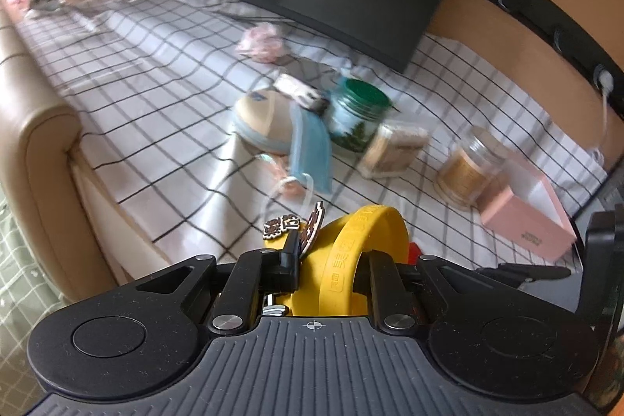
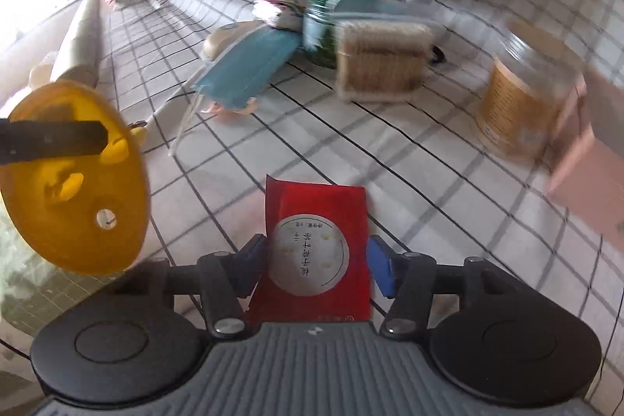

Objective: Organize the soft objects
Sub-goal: 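Grasp the red wet-wipe packet with the right gripper while the left holds the yellow object, then carry the yellow object and red packet toward the pink box with both grippers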

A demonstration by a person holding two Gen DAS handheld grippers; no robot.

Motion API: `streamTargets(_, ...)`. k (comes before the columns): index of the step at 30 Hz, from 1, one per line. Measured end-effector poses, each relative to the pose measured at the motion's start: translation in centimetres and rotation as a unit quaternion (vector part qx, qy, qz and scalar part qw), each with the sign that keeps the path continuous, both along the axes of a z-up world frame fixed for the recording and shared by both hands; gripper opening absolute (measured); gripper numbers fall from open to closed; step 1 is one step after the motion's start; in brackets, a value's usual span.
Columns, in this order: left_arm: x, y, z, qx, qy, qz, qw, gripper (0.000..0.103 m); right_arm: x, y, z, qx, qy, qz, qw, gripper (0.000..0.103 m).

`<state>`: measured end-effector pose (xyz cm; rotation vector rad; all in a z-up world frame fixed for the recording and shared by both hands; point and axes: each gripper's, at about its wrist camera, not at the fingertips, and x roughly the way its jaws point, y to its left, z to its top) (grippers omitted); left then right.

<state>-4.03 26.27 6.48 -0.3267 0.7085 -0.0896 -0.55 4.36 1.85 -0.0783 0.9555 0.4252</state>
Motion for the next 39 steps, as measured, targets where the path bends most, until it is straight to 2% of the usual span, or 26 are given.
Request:
streamTargets(1,0.0,-0.4,0.2,0.002,0.001,-0.008,1.0000,0.018,-0.2,-0.4,0.1,0.005,-0.002,-0.004,1.000,0.050)
streamTargets(2,0.1,-0.9,0.5,0.004,0.001,-0.018,0.9998,0.018,-0.4,-1.3,0.4,0.007,-0.001,-0.008,1.000,0.016)
streamTargets(3,0.1,-1.5,0.8,0.007,0.002,-0.029,0.9996,0.018,-0.6,-2.1,0.5,0.007,0.007,-0.014,1.000,0.003)
streamTargets(4,0.2,-2.3,1.1,0.010,0.002,-0.042,0.9991,0.018,-0.7,-3.0,0.6,0.008,0.009,-0.022,1.000,0.003)
streamTargets(8,0.6,-5.9,1.9,0.019,0.001,-0.107,0.9941,0.018,-2.1,-7.2,1.3,0.002,0.007,-0.059,0.998,0.003)
streamTargets(10,0.9,-7.3,1.9,0.016,0.005,-0.129,0.9915,0.018,-2.8,-9.0,1.6,0.007,0.005,-0.053,0.999,0.003)
streamTargets(11,1.1,-8.0,1.9,0.013,0.007,-0.139,0.9902,0.018,-2.8,-9.6,1.5,0.003,0.000,-0.054,0.999,0.006)
streamTargets(13,1.3,-9.2,2.0,0.015,0.008,-0.150,0.9885,0.018,-2.5,-10.8,1.5,-0.012,-0.012,-0.068,0.998,0.035)
streamTargets(14,1.3,-9.7,2.1,0.017,0.006,-0.154,0.9879,0.018,-1.9,-11.3,1.4,-0.009,-0.016,-0.088,0.996,0.066)
streamTargets(15,1.2,-10.0,2.1,0.019,0.004,-0.158,0.9872,0.018,-1.4,-12.0,1.4,0.001,-0.020,-0.115,0.993,0.076)
streamTargets(18,1.1,-10.3,2.0,0.021,0.006,-0.162,0.9866,0.018,0.9,-12.6,0.4,0.049,0.004,-0.186,0.981,0.076)
streamTargets(21,1.5,-9.5,1.7,0.024,0.015,-0.162,0.9864,0.018,2.7,-11.1,-0.9,0.077,0.020,-0.233,0.969,0.076)
streamTargets(24,2.2,-8.0,1.5,0.033,0.020,-0.166,0.9853,0.018,4.0,-8.6,-1.8,0.031,-0.011,-0.262,0.964,0.078)
streamTargets(28,3.8,-6.5,0.9,0.029,0.028,-0.193,0.9803,0.018,5.3,-5.6,-2.7,-0.044,-0.036,-0.245,0.968,0.079)
streamTargets(29,4.3,-6.2,0.7,0.028,0.029,-0.205,0.9779,0.018,5.2,-5.2,-2.7,-0.058,-0.045,-0.235,0.969,0.077)
streamTargets(31,5.2,-5.9,0.2,0.020,0.030,-0.227,0.9733,0.018,4.8,-5.4,-2.5,-0.050,-0.039,-0.221,0.973,0.066)
streamTargets(33,6.2,-5.8,-0.3,0.010,0.035,-0.249,0.9677,0.018,4.3,-5.8,-2.0,-0.062,-0.030,-0.218,0.973,0.055)
streamTargets(39,7.8,-8.7,-1.0,0.003,0.045,-0.323,0.9453,0.018,0.9,-8.8,0.1,-0.059,-0.010,-0.248,0.967,0.052)
